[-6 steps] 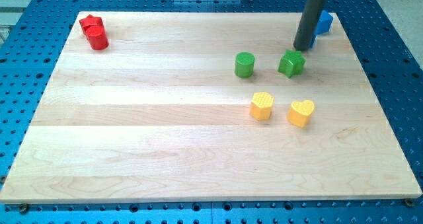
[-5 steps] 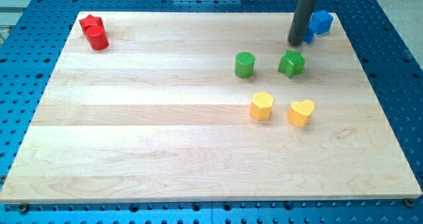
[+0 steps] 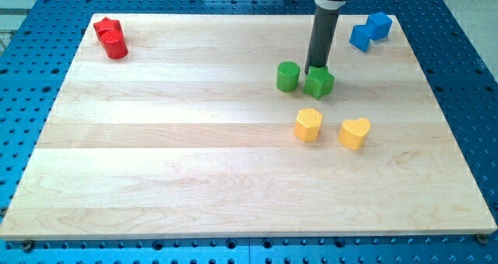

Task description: Push the green blocks in the middle of the board

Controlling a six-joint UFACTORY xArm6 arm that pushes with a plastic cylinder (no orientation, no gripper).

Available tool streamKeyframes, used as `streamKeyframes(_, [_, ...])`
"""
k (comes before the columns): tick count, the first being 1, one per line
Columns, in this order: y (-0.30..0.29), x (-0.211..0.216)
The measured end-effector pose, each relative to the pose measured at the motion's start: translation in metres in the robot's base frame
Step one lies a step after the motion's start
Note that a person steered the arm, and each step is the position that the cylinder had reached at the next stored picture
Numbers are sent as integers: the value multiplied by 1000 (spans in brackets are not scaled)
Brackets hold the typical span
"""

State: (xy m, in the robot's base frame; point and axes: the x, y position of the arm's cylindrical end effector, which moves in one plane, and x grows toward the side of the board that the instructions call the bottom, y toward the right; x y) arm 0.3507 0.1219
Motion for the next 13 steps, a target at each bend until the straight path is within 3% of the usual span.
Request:
streamKeyframes(1, [87,5])
streamKeyframes(2, [89,46])
streamKeyframes(7, [-122,10])
streamKeyframes(8, [-96,-11])
streamKeyframes(9, [-120,-3])
streamKeyframes(10, [-133,35])
streamKeyframes(11, [-118,40])
streamKeyframes(12, [-101,-13])
streamKeyframes(13, [-141,-37])
